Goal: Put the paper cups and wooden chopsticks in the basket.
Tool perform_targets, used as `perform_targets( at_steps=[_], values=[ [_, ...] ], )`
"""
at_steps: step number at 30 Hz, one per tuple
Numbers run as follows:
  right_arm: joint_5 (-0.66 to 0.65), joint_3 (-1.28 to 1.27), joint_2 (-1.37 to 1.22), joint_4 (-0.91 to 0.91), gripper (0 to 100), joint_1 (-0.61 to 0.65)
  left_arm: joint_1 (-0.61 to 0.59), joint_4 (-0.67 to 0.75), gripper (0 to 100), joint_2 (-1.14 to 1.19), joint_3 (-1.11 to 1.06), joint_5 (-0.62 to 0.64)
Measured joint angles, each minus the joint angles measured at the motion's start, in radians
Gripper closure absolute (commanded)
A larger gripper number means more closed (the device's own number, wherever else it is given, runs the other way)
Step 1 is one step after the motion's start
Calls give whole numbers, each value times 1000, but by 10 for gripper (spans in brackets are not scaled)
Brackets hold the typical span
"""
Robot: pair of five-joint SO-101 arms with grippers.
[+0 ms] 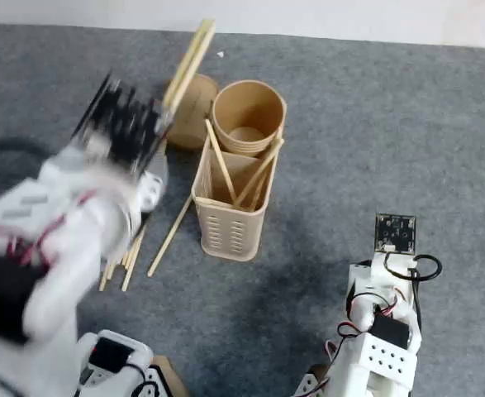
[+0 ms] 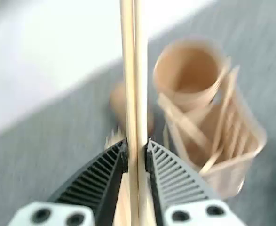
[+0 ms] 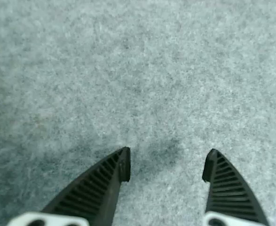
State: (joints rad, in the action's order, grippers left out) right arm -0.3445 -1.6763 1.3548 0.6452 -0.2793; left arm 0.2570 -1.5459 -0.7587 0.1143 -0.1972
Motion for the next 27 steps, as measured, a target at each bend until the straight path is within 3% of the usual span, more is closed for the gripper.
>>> perform_targets(
  at_steps=[7, 12, 18, 23, 27],
  values=[
    [0, 0, 0, 0, 738, 0, 193, 428, 996, -38, -265, 135],
    [0, 0, 0, 0, 738, 0, 292, 669, 996, -46, -433, 164],
    [0, 0, 0, 0, 738, 0, 287, 747, 979, -46, -592, 167],
    [0, 0, 0, 0, 738, 0, 215, 749, 845, -44, -644, 167],
    [0, 0, 0, 0, 738, 0, 189, 746, 849, -61, -654, 167]
  ],
)
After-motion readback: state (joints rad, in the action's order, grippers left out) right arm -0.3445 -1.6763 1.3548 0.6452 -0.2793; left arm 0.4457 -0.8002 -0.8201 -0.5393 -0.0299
